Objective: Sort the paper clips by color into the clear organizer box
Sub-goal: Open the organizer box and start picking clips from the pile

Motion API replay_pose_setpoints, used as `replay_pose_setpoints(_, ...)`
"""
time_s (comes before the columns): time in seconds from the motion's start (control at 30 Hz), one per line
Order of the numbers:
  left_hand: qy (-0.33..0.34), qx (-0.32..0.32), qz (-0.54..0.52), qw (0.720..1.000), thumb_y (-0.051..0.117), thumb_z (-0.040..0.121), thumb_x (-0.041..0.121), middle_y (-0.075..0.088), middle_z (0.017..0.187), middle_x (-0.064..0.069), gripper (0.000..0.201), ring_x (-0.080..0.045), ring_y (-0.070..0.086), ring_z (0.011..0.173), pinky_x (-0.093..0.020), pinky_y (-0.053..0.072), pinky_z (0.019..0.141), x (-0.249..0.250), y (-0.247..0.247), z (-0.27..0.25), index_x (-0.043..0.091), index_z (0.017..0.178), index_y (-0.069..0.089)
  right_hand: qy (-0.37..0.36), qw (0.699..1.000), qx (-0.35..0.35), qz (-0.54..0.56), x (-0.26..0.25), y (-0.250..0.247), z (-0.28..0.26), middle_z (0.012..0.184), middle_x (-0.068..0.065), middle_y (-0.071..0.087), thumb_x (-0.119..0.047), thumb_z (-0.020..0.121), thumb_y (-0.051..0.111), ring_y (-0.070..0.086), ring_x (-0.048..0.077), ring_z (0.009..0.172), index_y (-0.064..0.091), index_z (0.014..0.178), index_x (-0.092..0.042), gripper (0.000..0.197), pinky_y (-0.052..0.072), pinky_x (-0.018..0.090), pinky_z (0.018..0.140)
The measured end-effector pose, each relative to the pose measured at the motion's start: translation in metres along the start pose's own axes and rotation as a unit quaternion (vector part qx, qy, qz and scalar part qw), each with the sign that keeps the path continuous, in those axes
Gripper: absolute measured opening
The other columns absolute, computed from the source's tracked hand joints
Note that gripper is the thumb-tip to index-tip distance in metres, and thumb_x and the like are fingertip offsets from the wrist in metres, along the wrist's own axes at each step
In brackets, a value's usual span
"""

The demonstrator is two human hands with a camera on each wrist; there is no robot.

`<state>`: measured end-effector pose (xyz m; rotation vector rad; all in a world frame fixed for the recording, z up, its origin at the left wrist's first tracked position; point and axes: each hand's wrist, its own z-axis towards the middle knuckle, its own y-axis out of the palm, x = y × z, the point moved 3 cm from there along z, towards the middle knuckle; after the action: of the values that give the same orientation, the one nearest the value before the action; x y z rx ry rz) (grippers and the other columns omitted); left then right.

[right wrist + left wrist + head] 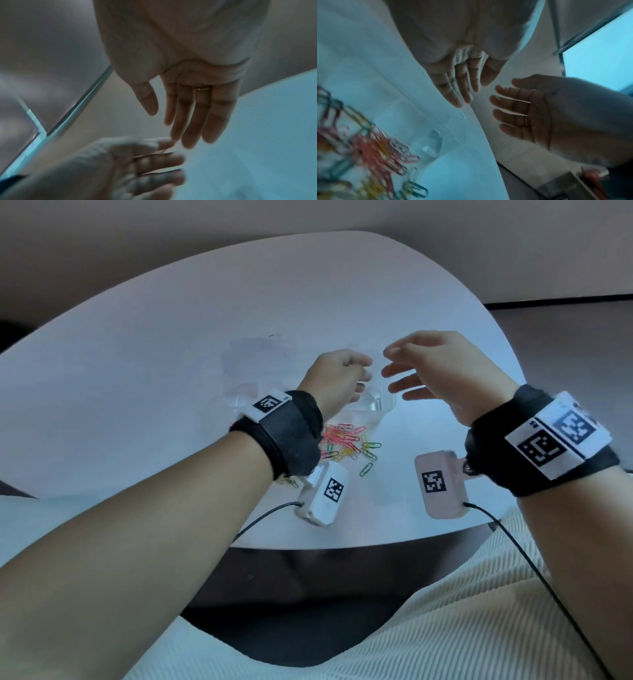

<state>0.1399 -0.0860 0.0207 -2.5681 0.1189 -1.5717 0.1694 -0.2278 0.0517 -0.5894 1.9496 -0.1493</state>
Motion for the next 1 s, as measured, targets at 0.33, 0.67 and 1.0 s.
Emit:
replay_pose_setpoints(0.33, 0.126, -0.093, 0.459, 0.875, 0.060, 0.086, 0.023, 0.066, 0.094, 0.003, 0.018, -0.018, 0.060, 0.086, -0.028, 0.049, 0.077, -0.064, 0.012, -0.059, 0.022, 0.101, 0.069, 0.007, 0.900, -0.146, -0.411, 0.046, 0.032, -0.005, 0.073, -0.001, 0.072, -0.020, 0.085, 0.067, 0.065, 0.016, 0.063, 0.076, 0.087, -0.019, 0.010, 0.052, 0.023, 0.064)
replay_pose_setpoints(0.67, 0.201, -0.164, 0.568, 0.781, 0.045, 0.090, -0.002, 0.027, 0.150, -0.011, 0.043, -0.027, 0.023, 0.137, -0.037, 0.042, 0.096, -0.120, 0.056, -0.063, 0.004, 0.132, 0.045, -0.114, 0.908, -0.051, -0.400, 0.095, 0.053, 0.014, 0.102, 0.009, 0.073, -0.009, 0.087, 0.064, 0.066, 0.026, 0.094, 0.075, 0.103, -0.017, 0.021, 0.053, 0.031, 0.084)
replay_pose_setpoints(1.0, 0.186, -0.124, 0.575, 0.787, 0.044, 0.092, 0.000, 0.051, 0.121, -0.013, 0.033, -0.031, 0.045, 0.117, -0.037, 0.045, 0.075, -0.116, 0.053, -0.053, 0.004, 0.123, 0.054, -0.039, 0.920, -0.053, -0.386, 0.096, 0.051, 0.019, 0.098, 0.007, 0.068, -0.010, 0.080, 0.066, 0.065, 0.023, 0.084, 0.072, 0.095, -0.021, 0.020, 0.053, 0.027, 0.068)
